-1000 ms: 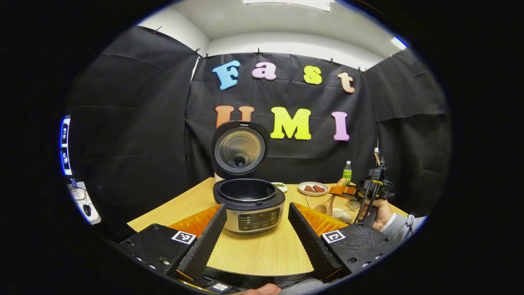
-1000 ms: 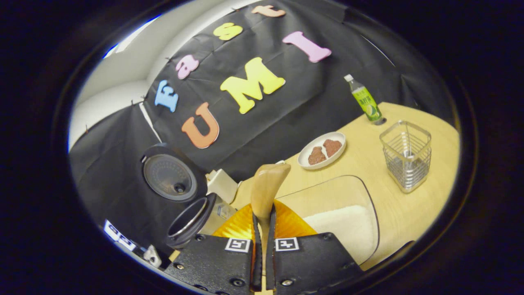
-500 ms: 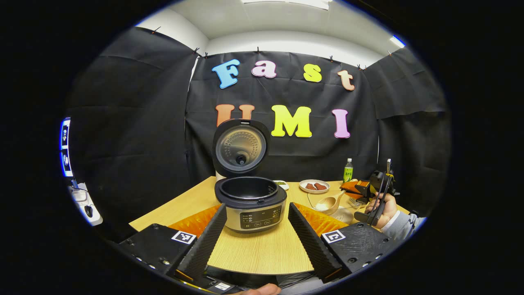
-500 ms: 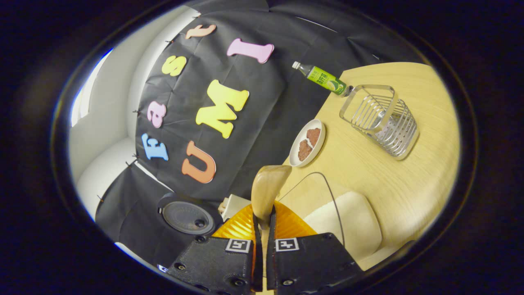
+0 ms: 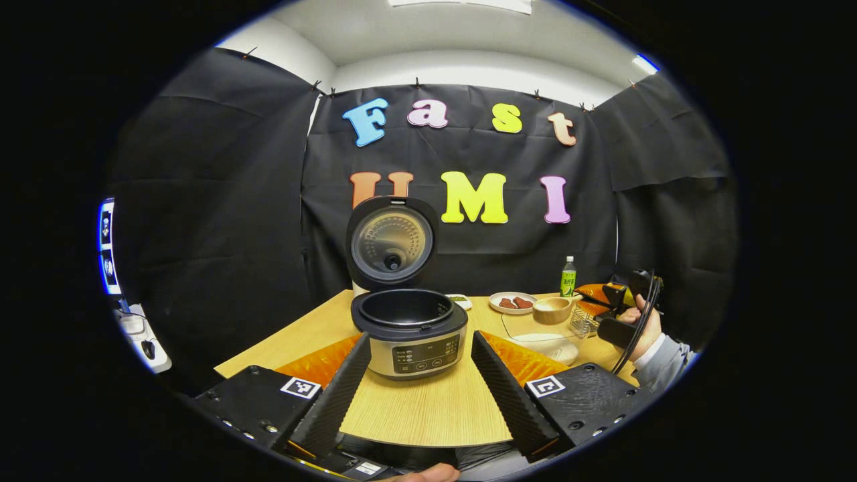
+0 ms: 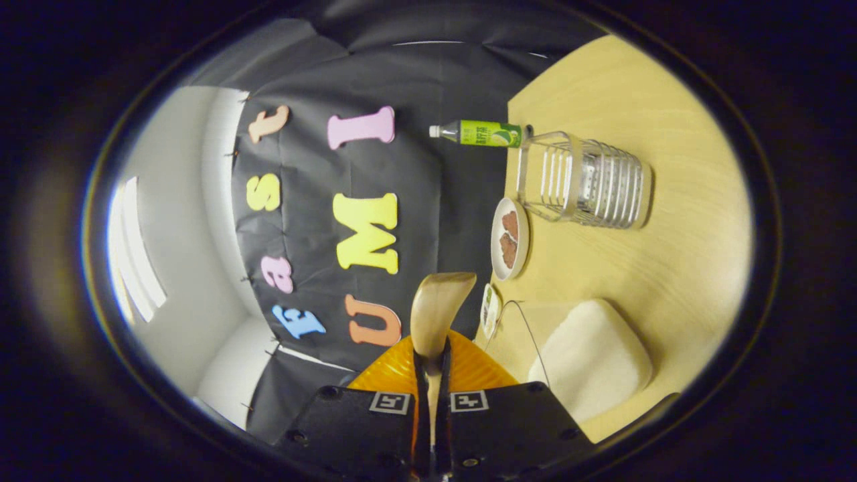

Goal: Close the left gripper, press the button to open the rice cooker; take a wooden spoon from the chopstick holder with the right hand, scoop a spoonful of rice and pour it into the rice cooker, then put the wooden spoon back into the chopstick holder.

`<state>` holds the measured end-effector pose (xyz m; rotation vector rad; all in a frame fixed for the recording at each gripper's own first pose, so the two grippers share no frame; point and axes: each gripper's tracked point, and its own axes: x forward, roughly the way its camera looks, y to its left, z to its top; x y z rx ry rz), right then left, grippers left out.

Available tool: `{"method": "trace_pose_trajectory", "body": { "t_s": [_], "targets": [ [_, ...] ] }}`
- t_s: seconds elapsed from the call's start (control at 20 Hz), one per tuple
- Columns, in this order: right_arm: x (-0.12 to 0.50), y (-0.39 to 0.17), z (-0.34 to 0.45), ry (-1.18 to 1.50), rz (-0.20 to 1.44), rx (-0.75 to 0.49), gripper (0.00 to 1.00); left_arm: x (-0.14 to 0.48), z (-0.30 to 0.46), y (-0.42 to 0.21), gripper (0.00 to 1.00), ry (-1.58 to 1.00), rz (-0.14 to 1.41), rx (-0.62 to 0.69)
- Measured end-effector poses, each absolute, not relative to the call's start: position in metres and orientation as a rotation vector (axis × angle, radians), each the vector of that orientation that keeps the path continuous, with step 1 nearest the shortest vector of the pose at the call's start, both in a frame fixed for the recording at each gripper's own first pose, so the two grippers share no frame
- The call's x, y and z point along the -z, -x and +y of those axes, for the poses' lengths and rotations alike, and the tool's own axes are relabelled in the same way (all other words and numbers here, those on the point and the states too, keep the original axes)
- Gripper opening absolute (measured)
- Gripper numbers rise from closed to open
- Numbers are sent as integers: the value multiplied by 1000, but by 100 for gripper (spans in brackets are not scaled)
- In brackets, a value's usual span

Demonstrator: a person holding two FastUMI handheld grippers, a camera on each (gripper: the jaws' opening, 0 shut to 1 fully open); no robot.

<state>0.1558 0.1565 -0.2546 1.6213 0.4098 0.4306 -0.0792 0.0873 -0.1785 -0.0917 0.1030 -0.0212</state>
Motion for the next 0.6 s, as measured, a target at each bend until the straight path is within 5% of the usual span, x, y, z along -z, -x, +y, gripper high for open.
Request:
{"method": "trace_pose_trajectory", "body": {
  "t_s": [0.6],
  "targets": [
    [175,-154,247,-1677,388,-550,8,175,111,105,96,66,100,54]
  ]
}}
